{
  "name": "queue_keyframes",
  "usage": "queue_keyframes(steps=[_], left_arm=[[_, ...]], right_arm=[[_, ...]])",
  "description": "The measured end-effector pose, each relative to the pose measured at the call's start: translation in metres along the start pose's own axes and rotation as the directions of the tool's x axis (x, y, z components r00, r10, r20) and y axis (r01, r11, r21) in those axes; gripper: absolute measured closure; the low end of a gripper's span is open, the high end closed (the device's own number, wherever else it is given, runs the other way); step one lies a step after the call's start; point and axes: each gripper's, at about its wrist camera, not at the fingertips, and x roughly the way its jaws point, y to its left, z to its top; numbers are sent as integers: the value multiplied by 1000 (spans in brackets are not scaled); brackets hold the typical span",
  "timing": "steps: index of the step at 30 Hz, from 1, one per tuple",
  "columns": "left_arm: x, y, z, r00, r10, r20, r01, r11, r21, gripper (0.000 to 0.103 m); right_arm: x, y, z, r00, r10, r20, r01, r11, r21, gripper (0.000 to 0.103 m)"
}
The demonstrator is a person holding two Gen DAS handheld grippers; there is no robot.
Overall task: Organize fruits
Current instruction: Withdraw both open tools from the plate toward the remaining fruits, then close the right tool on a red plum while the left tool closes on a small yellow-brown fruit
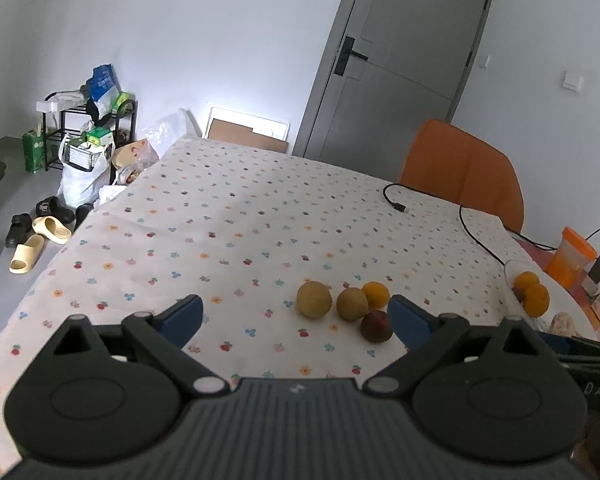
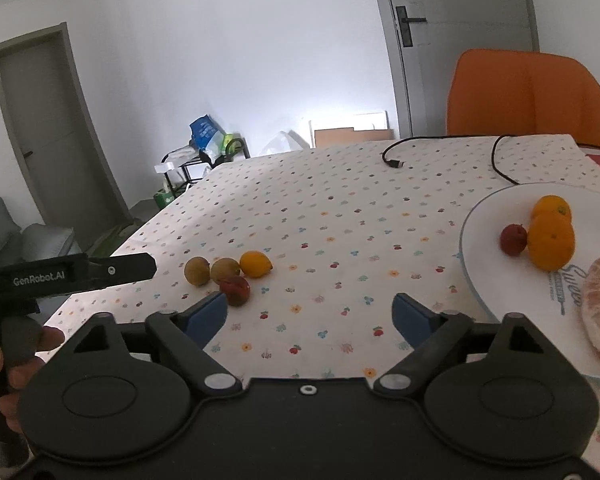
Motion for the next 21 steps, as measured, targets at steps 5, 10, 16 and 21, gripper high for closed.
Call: queue_keyframes(steps=[5, 10, 16, 21], left_arm=[[10, 0, 1, 1000, -6, -15, 6, 1000, -11, 21], [18, 1, 3, 1000, -18, -23, 18, 1000, -11, 38], [24, 7, 1, 999, -32, -37, 31, 999, -20, 50], [25, 15, 0, 999, -37, -37, 35, 999, -39, 57]], right_arm=[[8, 0, 5, 1000, 28, -11, -28, 1000, -4, 22], [16, 7, 7, 998, 61, -25, -62, 998, -28, 36], [31, 13, 10, 993, 94, -69, -97, 994, -40, 53], [41, 25, 13, 988, 123, -90, -129, 989, -73, 55]])
